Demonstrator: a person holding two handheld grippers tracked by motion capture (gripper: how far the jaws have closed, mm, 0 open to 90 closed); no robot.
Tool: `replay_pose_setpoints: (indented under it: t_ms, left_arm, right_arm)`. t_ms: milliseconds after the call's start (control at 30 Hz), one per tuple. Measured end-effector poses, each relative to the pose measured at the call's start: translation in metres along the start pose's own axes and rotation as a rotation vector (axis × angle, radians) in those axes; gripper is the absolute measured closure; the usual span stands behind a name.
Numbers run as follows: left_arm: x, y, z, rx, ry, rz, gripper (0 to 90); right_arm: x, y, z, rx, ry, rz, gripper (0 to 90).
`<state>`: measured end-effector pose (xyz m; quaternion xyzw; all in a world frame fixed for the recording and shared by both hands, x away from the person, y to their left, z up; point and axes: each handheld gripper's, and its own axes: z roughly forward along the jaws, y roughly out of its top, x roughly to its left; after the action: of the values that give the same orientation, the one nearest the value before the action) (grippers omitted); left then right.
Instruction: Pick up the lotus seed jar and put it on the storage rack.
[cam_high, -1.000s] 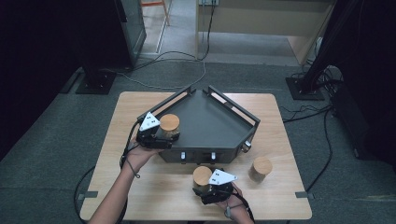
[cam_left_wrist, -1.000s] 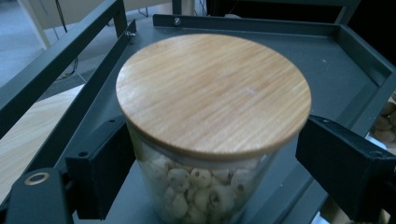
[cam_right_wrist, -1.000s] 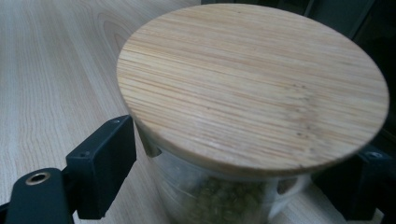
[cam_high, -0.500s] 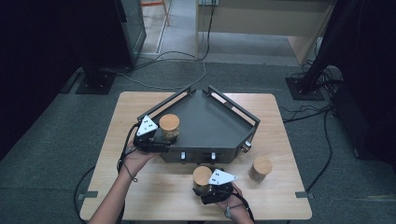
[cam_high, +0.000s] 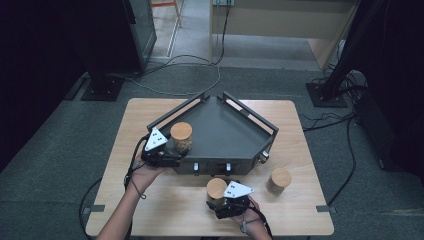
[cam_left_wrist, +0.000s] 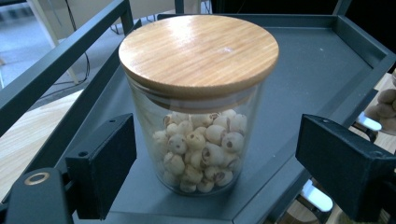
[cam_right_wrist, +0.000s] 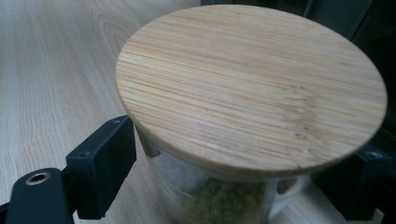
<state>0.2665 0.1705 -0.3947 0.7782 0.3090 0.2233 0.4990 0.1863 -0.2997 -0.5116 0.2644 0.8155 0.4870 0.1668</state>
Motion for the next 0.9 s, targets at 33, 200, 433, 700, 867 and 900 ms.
replay_pose_setpoints:
  t_ms: [33, 200, 433, 700, 867, 900]
  left_arm:
    - [0.0, -0.001, 0.0, -0.003, 0.001, -0.004, 12.3]
    - [0.0, -0.006, 0.0, -0.007, -0.004, -0.015, 12.3]
    - [-0.001, -0.011, -0.001, -0.016, 0.003, -0.02, 12.3]
    - [-0.003, -0.013, -0.001, -0.011, -0.003, -0.008, 12.3]
    - [-0.003, -0.015, -0.003, -0.016, -0.009, -0.005, 12.3]
    - [-0.003, -0.015, -0.003, -0.018, -0.009, -0.005, 12.3]
  right_arm:
    - [0.0, 0.0, 0.0, 0.0, 0.0, -0.001, 13.3]
    - [0.0, 0.001, 0.001, 0.005, 0.004, -0.004, 13.3]
    - [0.0, 0.0, 0.0, 0.002, 0.002, -0.003, 13.3]
    - [0.0, 0.0, 0.0, 0.001, 0.003, -0.003, 13.3]
    - [-0.001, 0.0, 0.0, 0.0, 0.004, -0.002, 13.3]
    - [-0.001, 0.0, 0.0, 0.0, 0.004, -0.002, 13.3]
